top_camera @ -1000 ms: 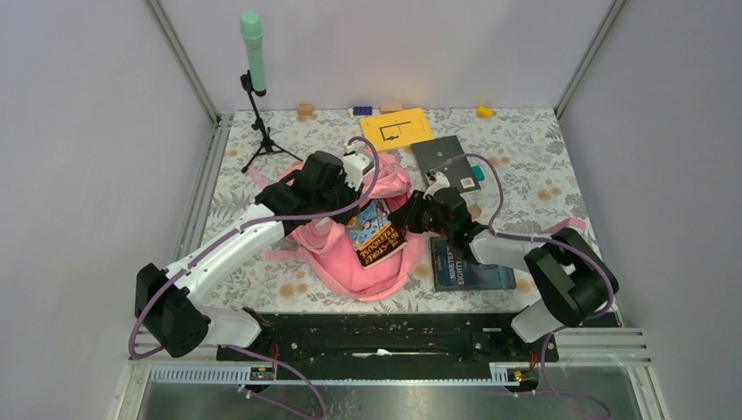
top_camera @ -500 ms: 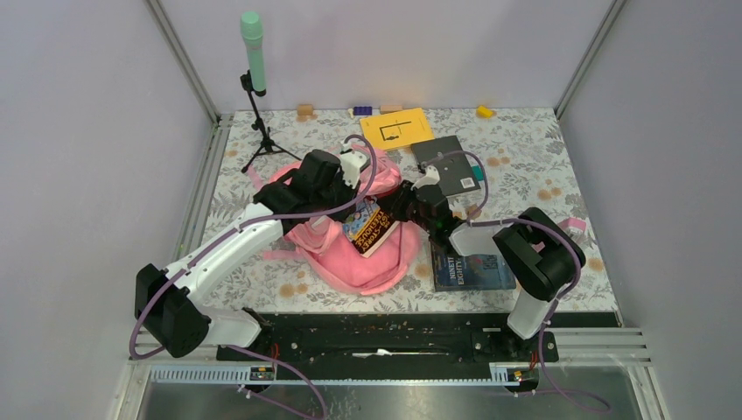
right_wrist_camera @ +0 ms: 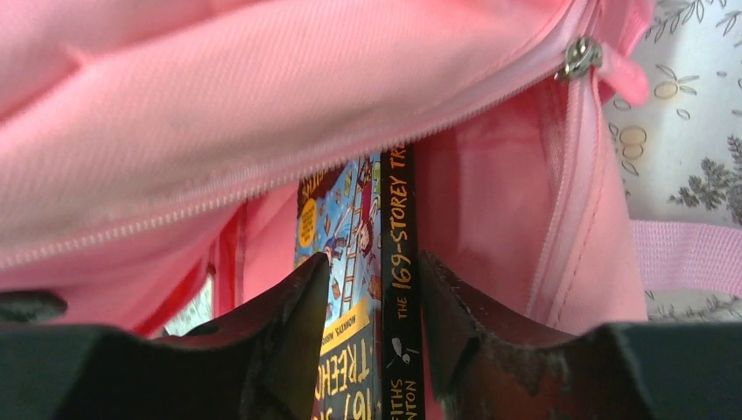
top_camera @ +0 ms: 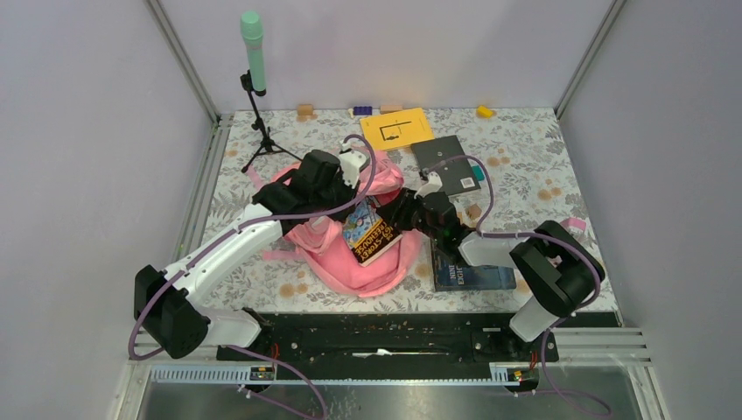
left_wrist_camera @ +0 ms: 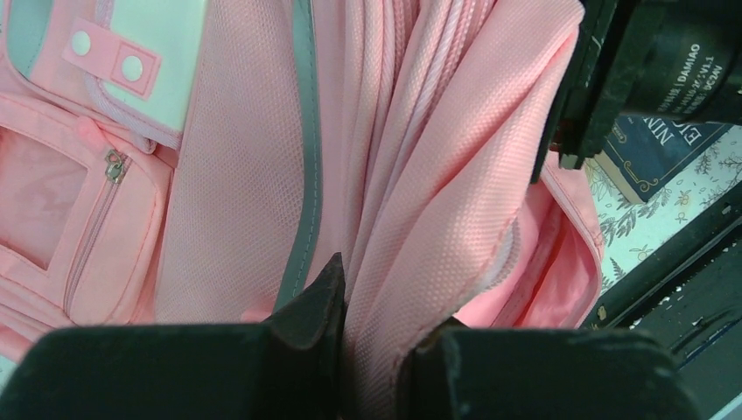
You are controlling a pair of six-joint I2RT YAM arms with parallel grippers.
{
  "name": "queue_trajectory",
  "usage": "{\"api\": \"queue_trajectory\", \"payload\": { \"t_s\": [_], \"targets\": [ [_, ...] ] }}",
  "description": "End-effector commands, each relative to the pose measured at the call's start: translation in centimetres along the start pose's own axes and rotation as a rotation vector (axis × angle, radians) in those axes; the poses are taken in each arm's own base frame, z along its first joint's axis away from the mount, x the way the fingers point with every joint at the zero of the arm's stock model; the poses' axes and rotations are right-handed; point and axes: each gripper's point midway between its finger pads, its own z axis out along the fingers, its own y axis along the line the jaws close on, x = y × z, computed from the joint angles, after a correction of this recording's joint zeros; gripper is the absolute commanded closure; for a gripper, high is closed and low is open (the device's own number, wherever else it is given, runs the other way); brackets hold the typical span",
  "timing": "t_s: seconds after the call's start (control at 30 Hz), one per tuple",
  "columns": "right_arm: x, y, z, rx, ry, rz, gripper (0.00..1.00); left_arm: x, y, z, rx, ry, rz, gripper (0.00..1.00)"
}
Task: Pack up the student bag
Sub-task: Place the book in the student bag.
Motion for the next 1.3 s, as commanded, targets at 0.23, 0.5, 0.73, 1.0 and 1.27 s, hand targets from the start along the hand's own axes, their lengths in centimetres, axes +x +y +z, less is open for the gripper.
{"api": "queue_trajectory", "payload": {
  "t_s": [0.23, 0.5, 0.73, 1.0, 1.27],
  "targets": [
    [5.3, -0.1, -3.6, -0.058, 0.289, -0.155, 0.45, -5.6, -2.6, -3.2, 0.128, -0.226, -0.005, 1.00],
    [8.8, -2.7, -4.7, 0.042, 0.422, -0.049, 0.28, -6.0, -3.1, -3.8, 0.157, -0.256, -0.008, 1.00],
    [11.1, -3.8, -4.9, 0.038, 0.437, 0.042, 0.22, -6.3, -3.8, -4.1, 0.193, -0.278, -0.012, 1.00],
    [8.5, -2.4, -4.0, 0.010, 0.316, 0.055, 0.17, -6.1, -3.2, -3.9, 0.160, -0.269, -0.006, 1.00],
    [1.8, -4.2, -8.6, 0.218, 0.129, -0.206, 0.15, -5.4, 0.6, -4.4, -0.047, -0.245, -0.008, 1.00]
  ]
}}
